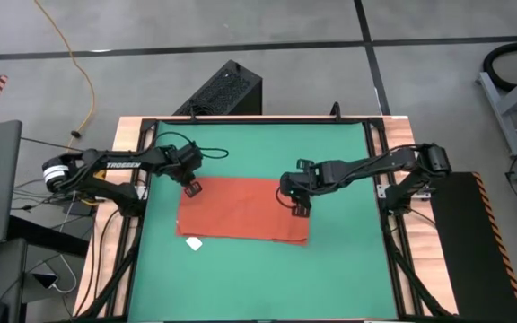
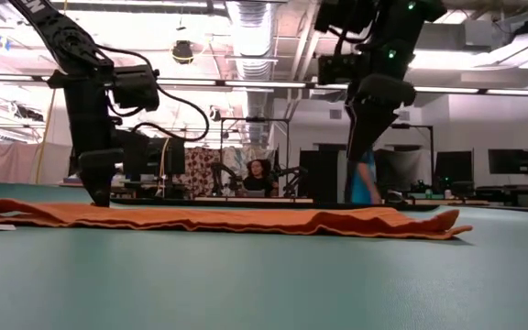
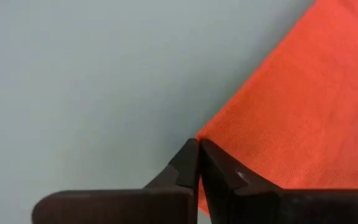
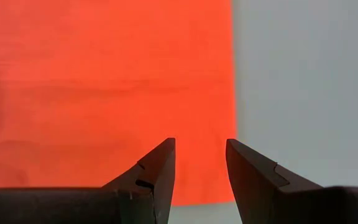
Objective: Roll napkin
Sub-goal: Fold the orange table napkin
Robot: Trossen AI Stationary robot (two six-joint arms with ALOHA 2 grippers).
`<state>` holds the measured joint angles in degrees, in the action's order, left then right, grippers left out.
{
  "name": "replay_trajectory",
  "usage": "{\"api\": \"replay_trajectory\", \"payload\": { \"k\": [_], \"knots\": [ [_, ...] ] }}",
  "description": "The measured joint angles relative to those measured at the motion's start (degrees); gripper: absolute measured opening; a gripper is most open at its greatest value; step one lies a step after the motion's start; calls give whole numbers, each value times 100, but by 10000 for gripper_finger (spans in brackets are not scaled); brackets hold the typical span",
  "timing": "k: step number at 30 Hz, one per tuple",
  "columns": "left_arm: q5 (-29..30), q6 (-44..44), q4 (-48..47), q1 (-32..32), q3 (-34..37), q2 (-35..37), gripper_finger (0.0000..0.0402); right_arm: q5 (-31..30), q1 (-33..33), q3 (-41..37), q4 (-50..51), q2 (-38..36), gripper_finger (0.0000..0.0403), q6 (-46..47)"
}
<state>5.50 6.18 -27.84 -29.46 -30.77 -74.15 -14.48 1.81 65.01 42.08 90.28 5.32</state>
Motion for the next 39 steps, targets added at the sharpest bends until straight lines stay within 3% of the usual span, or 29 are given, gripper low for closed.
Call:
{"api": "replay_trajectory", "payload": {
  "k": [10, 24, 30, 39],
  "knots": [
    [-284, 437, -329, 885, -709, 31, 0, -237, 646, 0, -116, 0, 164, 495],
    [-564, 822, -579, 1786, -2210, 39, 0, -439, 721, 0, 31, 0, 164, 927],
    [-723, 1150, -28, 1984, -2397, 39, 0, -652, 723, -132, 54, -2, 164, 1113],
    [-973, 1458, 812, 2018, -2399, 5, 0, -818, 775, -1035, -40, -2, 164, 1879]
  ]
}}
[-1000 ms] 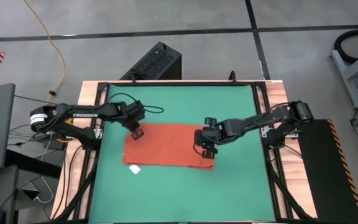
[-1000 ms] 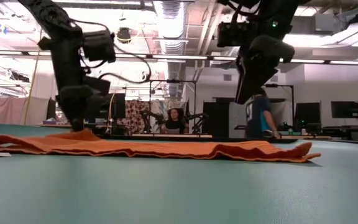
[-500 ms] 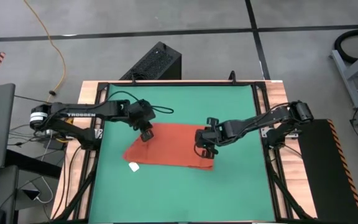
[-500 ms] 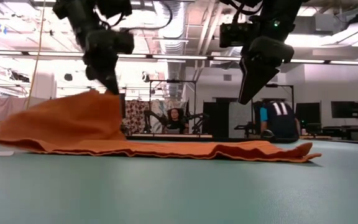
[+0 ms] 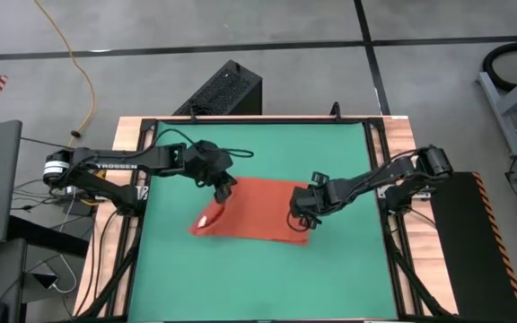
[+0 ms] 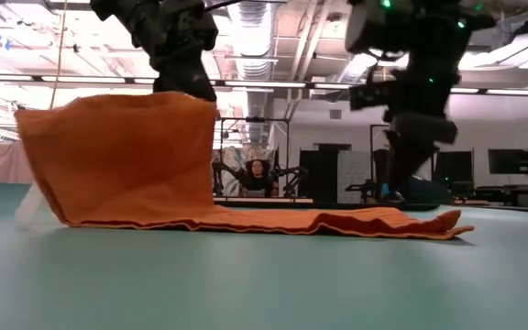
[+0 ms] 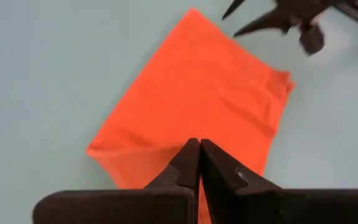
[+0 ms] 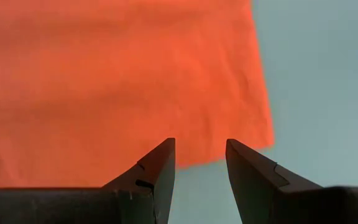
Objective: Roll napkin
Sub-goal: Fold the orange table napkin
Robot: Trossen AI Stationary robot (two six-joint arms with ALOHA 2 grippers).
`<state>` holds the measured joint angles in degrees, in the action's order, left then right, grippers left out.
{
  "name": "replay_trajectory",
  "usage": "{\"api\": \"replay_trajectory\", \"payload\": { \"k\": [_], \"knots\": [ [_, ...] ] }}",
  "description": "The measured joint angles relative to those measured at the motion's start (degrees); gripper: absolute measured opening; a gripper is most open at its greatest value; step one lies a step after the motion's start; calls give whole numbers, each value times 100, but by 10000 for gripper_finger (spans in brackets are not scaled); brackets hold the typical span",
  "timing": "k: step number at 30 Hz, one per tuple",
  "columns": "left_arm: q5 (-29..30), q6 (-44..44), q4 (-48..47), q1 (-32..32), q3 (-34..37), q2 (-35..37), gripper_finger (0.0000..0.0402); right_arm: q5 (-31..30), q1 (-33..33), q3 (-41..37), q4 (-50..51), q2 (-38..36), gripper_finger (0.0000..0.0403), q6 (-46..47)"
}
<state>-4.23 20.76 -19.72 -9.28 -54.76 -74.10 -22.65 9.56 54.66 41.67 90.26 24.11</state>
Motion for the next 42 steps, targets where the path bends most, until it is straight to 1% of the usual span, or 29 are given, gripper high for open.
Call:
{"api": "replay_trajectory", "payload": {
  "k": [6, 12, 20, 29, 35, 39, 41, 42],
  "knots": [
    [18, 120, 584, -1, 0, -7, 0, -111, 117, -307, -254, 2, 164, 147],
    [14, 338, 1147, -2, -2, -7, 0, -148, 123, -508, -948, 0, 164, 138],
    [4, 605, 1404, -2, -2, -7, 0, -149, 33, -1145, -2021, 2, 164, 198],
    [8, 895, 1935, -2, -2, -7, 0, -144, -76, -1203, -2183, 2, 164, 245],
    [87, 1055, 2100, -2, -2, -14, 0, -144, -76, -1203, -2320, 2, 164, 243],
    [206, 1157, 2157, 0, -9, -201, 0, -144, -76, -1203, -2363, 2, 164, 239],
    [150, 1225, 2570, 9, -24, -429, 0, -146, -76, -1203, -2387, 2, 164, 231],
    [93, 1282, 2618, 11, -17, -534, 0, -144, -76, -1203, -2399, 2, 164, 202]
  ]
}}
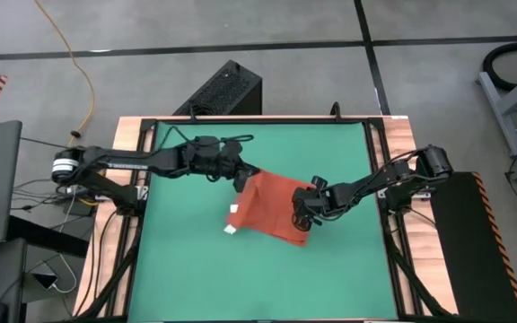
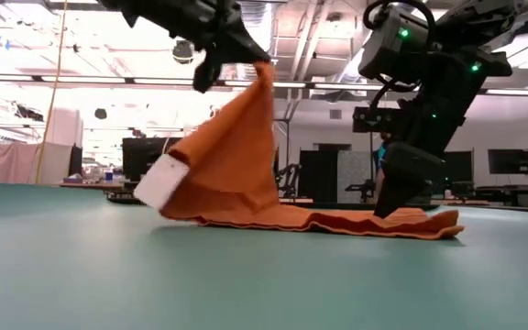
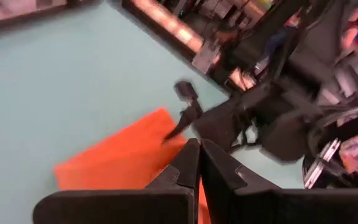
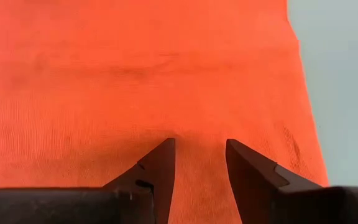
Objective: Roll napkin
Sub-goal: Fold the orange table napkin
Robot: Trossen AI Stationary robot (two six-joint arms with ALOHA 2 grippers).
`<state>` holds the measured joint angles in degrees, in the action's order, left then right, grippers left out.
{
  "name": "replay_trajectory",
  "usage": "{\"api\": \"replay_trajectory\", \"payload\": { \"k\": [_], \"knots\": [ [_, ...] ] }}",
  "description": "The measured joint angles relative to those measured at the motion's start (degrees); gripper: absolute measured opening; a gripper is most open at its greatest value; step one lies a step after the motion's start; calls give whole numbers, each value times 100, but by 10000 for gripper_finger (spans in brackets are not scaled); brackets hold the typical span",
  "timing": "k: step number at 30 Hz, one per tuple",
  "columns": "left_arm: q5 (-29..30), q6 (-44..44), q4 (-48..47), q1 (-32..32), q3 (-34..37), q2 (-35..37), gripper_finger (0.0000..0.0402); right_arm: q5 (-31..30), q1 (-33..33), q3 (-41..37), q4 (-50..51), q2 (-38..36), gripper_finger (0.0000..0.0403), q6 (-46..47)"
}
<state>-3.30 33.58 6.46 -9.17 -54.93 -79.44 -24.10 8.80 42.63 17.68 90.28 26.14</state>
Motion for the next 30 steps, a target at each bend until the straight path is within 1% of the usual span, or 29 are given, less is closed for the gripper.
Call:
{"api": "replay_trajectory", "payload": {
  "k": [1, 3, 6, 9, 12, 15, 18, 21, 23, 27, 30],
  "knots": [
    [-84, 36, 135, 2, 19, -115, 0, 0, 0, 0, -8, 0, 164, -3],
    [-285, 184, 691, 2, 7, -358, 0, 0, 0, 2, -25, 0, 164, -30],
    [-618, 426, 1136, 2, 6, -572, 0, 0, 0, 0, -27, 0, 164, -51],
    [-734, 591, 1134, 4, 19, -635, 0, 0, 7, 0, -21, 0, 164, -64],
    [-860, 729, 1349, 4, 8, -688, 0, -1, 7, 0, -33, 0, 164, -68],
    [-966, 1029, 1799, 51, 8, -749, 0, 0, 7, 0, -30, -2, 164, -68],
    [-1090, 1222, 2039, 83, 8, -837, 0, 0, 7, 0, -30, -2, 164, -68],
    [-1104, 1277, 2049, 76, 6, -894, 0, 0, 7, 0, -30, -2, 164, -68],
    [-1008, 1291, 2068, 78, 6, -928, 0, 0, 7, 0, -34, -2, 164, -68],
    [-975, 1566, 2204, 134, 6, -988, 0, 0, 7, 0, -30, -2, 164, -86],
    [-902, 1526, 2350, 153, -3, -975, 0, 0, 7, 0, -27, -2, 164, -104]
  ]
}}
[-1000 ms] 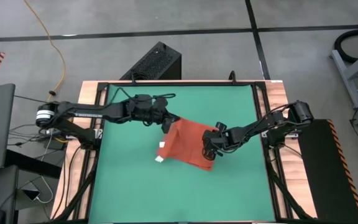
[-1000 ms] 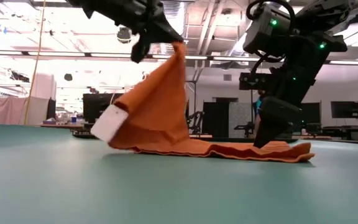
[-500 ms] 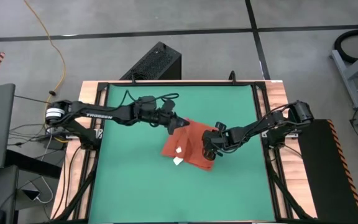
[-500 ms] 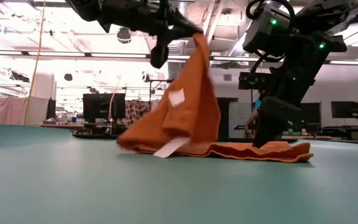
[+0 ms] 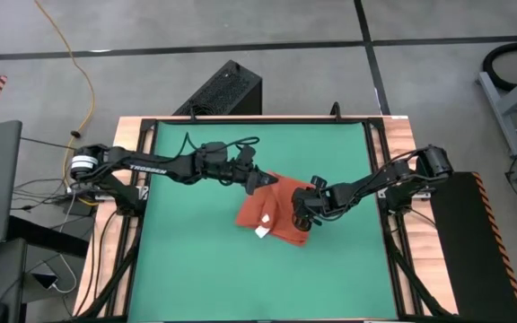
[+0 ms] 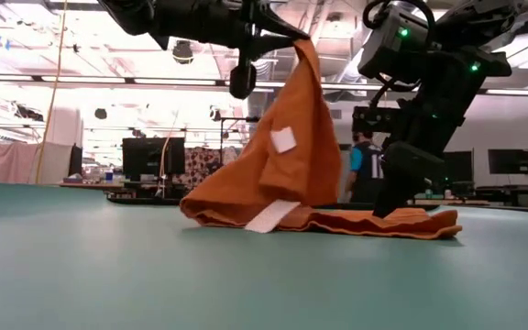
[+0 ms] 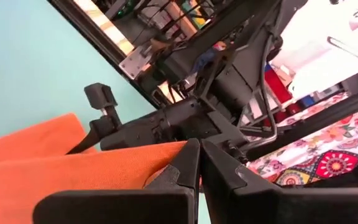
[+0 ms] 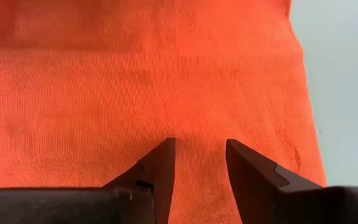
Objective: Roll napkin
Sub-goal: Fold the orange table napkin
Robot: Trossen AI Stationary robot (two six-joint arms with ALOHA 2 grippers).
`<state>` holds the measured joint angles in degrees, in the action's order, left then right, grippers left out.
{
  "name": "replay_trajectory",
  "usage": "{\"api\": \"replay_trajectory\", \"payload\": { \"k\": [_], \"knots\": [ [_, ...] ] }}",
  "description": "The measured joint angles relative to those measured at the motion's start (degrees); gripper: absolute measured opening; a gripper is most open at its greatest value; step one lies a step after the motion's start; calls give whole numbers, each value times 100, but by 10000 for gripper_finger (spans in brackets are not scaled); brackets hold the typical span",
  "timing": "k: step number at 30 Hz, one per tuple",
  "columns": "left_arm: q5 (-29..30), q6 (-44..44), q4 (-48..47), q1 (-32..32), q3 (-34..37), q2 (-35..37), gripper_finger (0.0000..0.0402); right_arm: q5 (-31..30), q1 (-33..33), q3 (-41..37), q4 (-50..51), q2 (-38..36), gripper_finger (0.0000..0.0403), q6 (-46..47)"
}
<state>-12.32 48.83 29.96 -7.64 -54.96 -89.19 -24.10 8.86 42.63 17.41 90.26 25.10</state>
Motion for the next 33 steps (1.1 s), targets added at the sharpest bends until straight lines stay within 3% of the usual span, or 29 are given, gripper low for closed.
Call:
{"api": "replay_trajectory", "payload": {
  "k": [5, 19, 27, 33],
  "knots": [
    [40, 272, 433, 50, 2, 3, 0, -31, 0, 0, -1, 0, 164, -4],
    [410, 124, 384, 218, 4, -4, 0, -133, 0, 0, -15, 0, 164, -4],
    [326, 189, 695, 245, 2, -479, 0, -166, 37, 0, -22, 0, 164, 1],
    [327, 287, 1005, 229, -11, -781, 0, -548, 321, 2, 145, -255, 164, 97]
  ]
}}
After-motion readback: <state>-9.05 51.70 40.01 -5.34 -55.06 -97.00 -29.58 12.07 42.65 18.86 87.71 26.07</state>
